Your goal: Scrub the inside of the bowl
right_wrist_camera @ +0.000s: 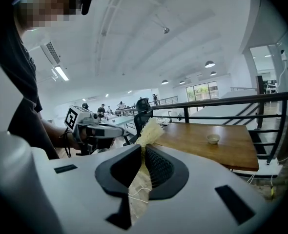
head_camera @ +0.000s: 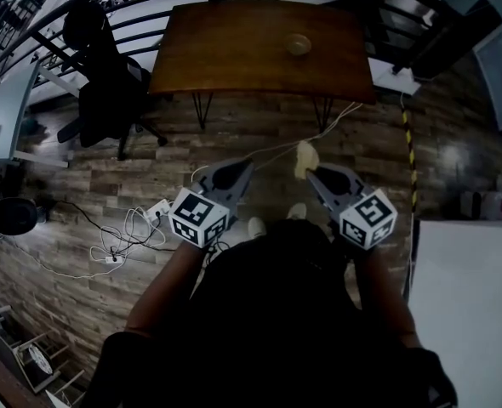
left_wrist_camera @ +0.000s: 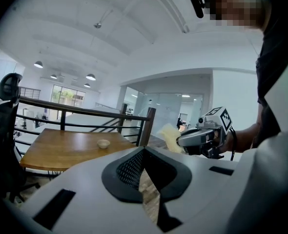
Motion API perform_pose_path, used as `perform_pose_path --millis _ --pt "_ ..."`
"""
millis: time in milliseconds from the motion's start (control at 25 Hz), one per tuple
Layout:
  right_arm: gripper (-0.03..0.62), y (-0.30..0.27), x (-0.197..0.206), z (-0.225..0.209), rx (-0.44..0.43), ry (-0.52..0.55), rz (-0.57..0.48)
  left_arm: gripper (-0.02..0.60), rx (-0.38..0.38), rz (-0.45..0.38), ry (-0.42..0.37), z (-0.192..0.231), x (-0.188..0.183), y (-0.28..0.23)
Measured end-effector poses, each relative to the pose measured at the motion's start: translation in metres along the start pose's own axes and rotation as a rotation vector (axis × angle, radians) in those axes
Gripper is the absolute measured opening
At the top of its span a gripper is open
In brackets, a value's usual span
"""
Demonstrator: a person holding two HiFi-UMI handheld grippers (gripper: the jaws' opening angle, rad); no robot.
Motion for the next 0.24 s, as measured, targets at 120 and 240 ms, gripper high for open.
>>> perform_pose_path --millis 120,240 --pt "0.035 0.0016 0.0026 0.0034 0.003 0.001 0.000 -0.003 -0.002 -0.003 0.008 -0.0035 -0.0005 0.0009" --pt "0.035 0.0071 0.0098 0.0064 0.012 -0.031 0.003 -0.003 0.003 -0.012 0.014 -0.0110 -0.0008 0.0005"
Point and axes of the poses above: the fingertips, and each gripper's own axes: y backward along the fingers, z to its left, x out of its underside, the point moved 10 cm from there along y, backward along the fingers, and after that the axes turned 14 degrees about -z, right-handed, at the moved point
